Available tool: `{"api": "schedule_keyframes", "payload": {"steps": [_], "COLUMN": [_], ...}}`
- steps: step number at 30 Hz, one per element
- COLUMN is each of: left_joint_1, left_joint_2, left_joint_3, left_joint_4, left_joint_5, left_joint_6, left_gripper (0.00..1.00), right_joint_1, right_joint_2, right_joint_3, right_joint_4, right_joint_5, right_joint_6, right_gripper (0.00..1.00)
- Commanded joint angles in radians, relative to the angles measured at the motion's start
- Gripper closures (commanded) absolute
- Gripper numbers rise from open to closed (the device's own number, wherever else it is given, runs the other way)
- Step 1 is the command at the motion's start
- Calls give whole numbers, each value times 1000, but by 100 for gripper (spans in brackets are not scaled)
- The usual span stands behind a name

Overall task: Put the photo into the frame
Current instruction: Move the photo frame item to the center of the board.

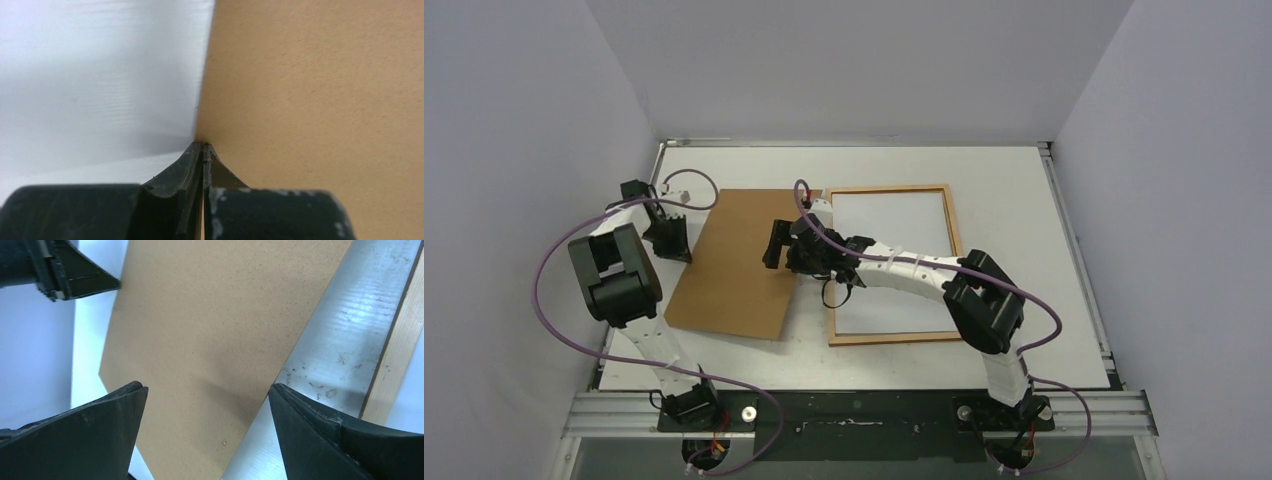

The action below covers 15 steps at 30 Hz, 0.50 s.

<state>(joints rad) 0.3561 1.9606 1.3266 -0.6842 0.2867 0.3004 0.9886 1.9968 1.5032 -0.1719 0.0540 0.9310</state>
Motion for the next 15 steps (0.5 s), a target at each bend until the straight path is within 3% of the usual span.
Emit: {"api": "schedule_keyframes", "payload": {"steps": [1,15], "left_joint_1": [-120,-245], "left_joint_2": [98,128], "left_joint_3": [-60,-16], "left_joint_4": [-132,-153], "left_joint_5": [172,174], "left_joint_6": [-32,-54], "left_gripper": [100,100], "right_joint_1": [28,-32], "right_joint_2": [-110,-210], "right_joint_3": [-59,-232], "right_joint_4": [403,482], "right_joint_5": [-142,-122], "right_joint_6": [119,188], "right_gripper": [6,7]}}
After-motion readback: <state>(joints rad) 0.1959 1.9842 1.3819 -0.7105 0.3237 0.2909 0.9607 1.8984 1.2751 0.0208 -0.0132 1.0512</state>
